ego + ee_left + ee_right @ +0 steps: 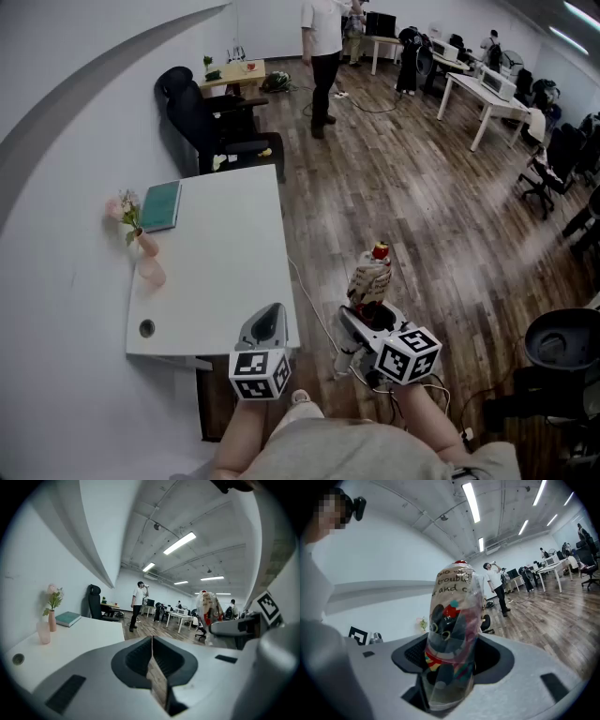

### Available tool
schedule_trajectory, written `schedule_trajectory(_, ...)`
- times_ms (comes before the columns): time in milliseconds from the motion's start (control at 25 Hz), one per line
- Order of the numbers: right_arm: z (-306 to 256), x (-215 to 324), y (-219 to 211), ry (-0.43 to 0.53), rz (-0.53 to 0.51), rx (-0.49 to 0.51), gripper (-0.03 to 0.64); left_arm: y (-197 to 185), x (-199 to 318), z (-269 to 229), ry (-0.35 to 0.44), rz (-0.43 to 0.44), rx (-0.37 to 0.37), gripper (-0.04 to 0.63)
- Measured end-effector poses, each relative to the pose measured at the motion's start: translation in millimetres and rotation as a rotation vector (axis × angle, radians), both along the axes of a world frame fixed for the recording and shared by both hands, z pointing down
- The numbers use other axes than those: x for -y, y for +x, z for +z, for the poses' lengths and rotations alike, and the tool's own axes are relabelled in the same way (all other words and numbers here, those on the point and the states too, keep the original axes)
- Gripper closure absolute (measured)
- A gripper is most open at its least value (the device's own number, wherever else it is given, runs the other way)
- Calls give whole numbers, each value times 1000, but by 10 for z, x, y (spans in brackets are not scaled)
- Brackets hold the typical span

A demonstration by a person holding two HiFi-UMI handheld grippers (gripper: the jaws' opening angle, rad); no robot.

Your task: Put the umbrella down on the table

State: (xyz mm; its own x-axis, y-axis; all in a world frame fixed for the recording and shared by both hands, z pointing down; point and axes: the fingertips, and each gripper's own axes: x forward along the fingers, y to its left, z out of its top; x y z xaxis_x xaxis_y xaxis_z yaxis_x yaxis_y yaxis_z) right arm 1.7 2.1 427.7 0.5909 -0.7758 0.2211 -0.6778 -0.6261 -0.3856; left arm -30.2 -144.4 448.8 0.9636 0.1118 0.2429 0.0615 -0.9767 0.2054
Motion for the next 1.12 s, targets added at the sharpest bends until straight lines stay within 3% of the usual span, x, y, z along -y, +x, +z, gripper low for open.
schedule_trajectory(280,60,-710,-1106,13,-37,-45,342,-1182,-651,121,10,-78,-8,586)
schedule_trajectory(600,130,-1458,-2232,7,-107,-36,342,-2518,-1446,263,-39,-184,33,586)
schedule_trajectory(840,101,-1639,-2616,1,-138,-56,344,-2896,-1659,166,-46,-201,16,586)
schedule_trajectory(1120,81,-1744,-2804,3,-154,-64,342,-3061,-1815,131,-40,-197,5,586)
